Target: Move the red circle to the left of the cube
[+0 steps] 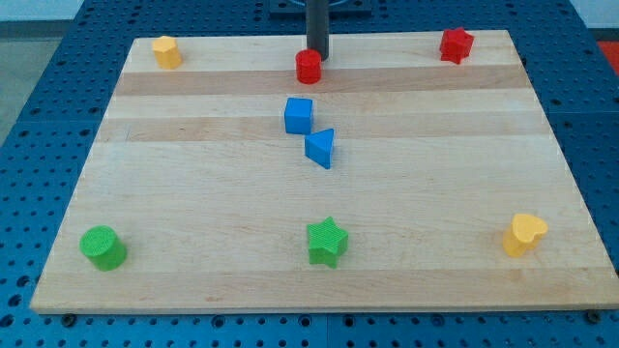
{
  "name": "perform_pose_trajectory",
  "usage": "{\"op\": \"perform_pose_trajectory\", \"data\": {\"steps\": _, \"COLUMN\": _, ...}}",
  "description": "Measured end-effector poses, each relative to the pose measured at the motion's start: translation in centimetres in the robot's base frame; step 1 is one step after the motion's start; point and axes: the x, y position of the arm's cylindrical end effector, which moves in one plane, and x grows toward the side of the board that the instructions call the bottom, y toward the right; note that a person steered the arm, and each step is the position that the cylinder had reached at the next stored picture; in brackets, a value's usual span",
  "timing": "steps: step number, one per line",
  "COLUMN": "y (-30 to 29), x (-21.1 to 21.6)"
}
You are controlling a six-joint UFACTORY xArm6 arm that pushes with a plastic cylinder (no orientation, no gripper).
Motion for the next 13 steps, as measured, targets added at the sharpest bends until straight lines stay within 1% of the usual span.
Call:
{"op": "perform_pose_trajectory", "data": {"steps": 1, "y": -0.6, "x": 1.7}}
{"op": "perform_pose_trajectory", "data": {"steps": 2, "y": -3.0, "x": 1.7}}
{"op": "perform_pose_trajectory", "data": {"steps": 3, "y": -5.2, "x": 2.7}}
{"op": "perform_pose_trajectory", "data": {"steps": 5, "y": -6.9, "x": 6.8}}
{"op": "perform_pose_trajectory", "data": {"steps": 8, "y": -7.3, "x": 13.4}}
{"op": "perform_pose_trajectory", "data": {"steps": 10, "y": -7.1, "x": 14.9}}
{"op": "perform_pose_trajectory", "data": {"steps": 11, "y": -7.0, "x": 15.0}}
{"op": "perform_pose_trajectory", "data": {"steps": 12, "y": -7.0, "x": 12.7}}
{"op": "perform_pose_trajectory", "data": {"steps": 13, "y": -6.0, "x": 8.0}}
